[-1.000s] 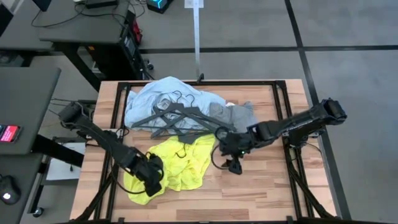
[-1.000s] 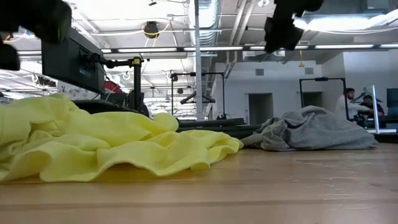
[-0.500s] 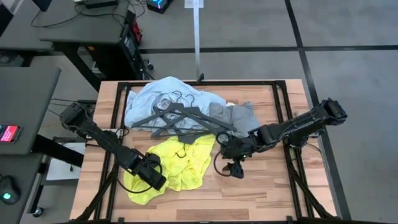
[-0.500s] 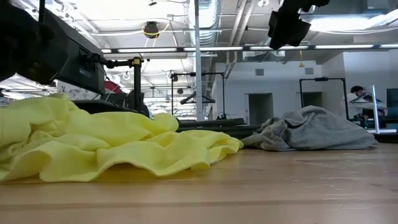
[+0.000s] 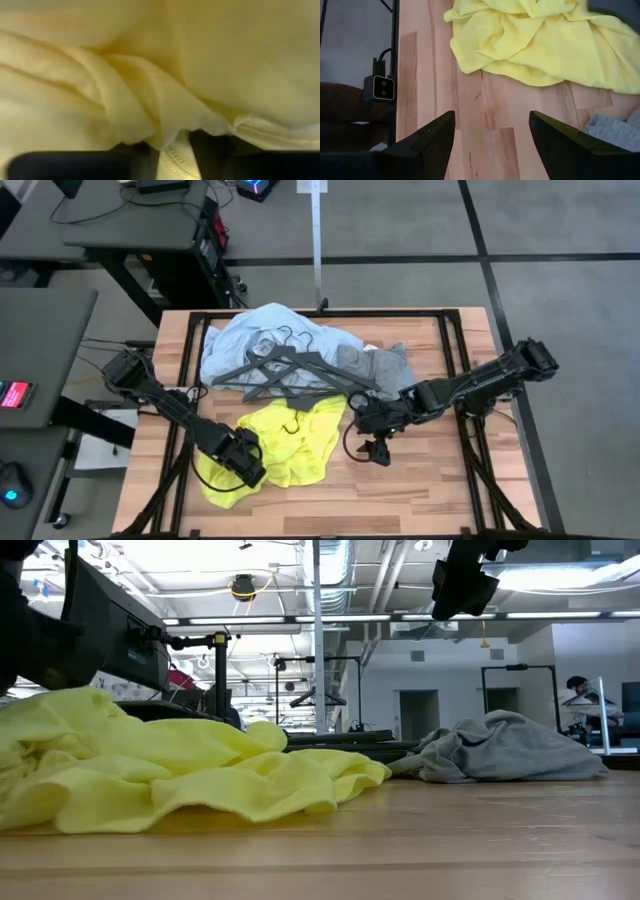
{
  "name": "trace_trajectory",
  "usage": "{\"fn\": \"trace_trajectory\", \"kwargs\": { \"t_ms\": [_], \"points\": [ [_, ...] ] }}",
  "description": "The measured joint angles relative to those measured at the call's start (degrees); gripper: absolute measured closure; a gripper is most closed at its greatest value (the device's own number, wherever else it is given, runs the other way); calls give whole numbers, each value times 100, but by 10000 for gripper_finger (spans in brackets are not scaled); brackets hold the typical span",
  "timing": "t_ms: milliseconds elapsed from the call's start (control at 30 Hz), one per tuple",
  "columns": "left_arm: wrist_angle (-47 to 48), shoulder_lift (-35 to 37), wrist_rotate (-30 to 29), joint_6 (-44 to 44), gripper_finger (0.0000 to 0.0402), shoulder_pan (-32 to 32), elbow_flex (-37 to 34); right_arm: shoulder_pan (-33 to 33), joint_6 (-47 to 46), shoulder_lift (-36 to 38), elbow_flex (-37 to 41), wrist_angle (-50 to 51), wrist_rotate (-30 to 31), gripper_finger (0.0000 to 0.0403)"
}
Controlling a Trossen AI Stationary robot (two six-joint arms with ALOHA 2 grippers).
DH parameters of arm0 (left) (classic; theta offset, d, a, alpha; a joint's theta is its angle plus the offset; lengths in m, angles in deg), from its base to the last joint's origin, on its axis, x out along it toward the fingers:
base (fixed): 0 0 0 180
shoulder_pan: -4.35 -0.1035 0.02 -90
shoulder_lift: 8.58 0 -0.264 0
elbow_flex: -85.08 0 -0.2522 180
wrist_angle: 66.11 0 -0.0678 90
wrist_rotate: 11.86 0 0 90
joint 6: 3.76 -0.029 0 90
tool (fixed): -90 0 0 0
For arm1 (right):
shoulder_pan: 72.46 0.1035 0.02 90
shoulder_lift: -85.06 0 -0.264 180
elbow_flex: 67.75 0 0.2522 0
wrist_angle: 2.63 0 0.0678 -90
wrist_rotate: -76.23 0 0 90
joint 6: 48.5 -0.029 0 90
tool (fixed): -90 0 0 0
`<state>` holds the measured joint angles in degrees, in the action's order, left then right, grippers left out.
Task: Hang clothes
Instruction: Hang the yellow shirt on the rack
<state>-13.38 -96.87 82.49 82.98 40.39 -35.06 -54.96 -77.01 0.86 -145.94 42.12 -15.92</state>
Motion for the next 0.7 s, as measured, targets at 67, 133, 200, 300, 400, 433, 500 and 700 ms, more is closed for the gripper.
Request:
{"fn": "trace_trajectory", "kwargs": {
  "t_ms": [67,133,200,300,400,433,500,700],
  "points": [
    [64,-3,-16,-135,390,0,74,0,-2,0,0,-18,100,159],
    [215,20,-50,-258,393,0,235,0,-16,0,0,-52,107,159],
    [307,80,-81,-416,398,-22,520,0,-56,2,1,-140,107,159],
    [662,250,-126,-652,400,-88,1176,0,-105,21,-117,-146,107,159],
    [1378,421,-453,-889,401,-131,2051,-10,37,118,-344,-225,119,159],
    [1667,477,-598,-965,401,-152,2375,-37,136,166,-421,-308,124,159],
    [2281,543,-920,-1145,401,-189,3029,-74,346,258,-566,-441,171,159],
    [3555,550,-1833,-2155,401,-398,4809,-307,1205,570,-721,-1348,255,159]
  ]
}}
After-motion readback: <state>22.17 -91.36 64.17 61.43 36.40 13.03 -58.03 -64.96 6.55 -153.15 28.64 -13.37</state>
